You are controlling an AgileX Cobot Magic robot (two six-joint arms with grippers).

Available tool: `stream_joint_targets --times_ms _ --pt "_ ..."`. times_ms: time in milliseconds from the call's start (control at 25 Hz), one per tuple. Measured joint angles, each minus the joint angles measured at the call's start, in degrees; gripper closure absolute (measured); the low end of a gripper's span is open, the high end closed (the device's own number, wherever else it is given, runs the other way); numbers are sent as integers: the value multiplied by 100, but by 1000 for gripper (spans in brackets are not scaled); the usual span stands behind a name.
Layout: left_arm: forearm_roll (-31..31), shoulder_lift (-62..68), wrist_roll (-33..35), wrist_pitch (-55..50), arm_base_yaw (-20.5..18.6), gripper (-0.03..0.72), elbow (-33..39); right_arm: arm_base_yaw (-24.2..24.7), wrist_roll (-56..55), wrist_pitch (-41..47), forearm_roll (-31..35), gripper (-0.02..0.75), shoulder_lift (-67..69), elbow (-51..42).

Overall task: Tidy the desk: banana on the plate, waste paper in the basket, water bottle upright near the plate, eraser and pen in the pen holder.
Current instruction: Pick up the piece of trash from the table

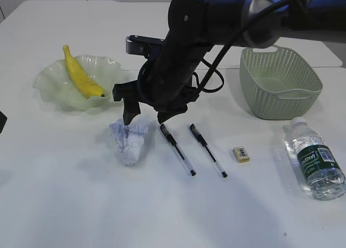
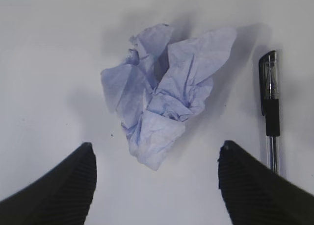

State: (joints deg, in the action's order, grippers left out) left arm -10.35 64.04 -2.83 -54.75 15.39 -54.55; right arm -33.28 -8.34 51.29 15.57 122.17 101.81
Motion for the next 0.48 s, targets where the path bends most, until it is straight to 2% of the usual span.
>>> stream_joint_targets --times_ms 240,480 --pt "37 0 0 0 0 381 0 0 -308 -279 61 162 191 0" --pt "151 0 0 0 0 381 0 0 -349 -411 474 162 491 0"
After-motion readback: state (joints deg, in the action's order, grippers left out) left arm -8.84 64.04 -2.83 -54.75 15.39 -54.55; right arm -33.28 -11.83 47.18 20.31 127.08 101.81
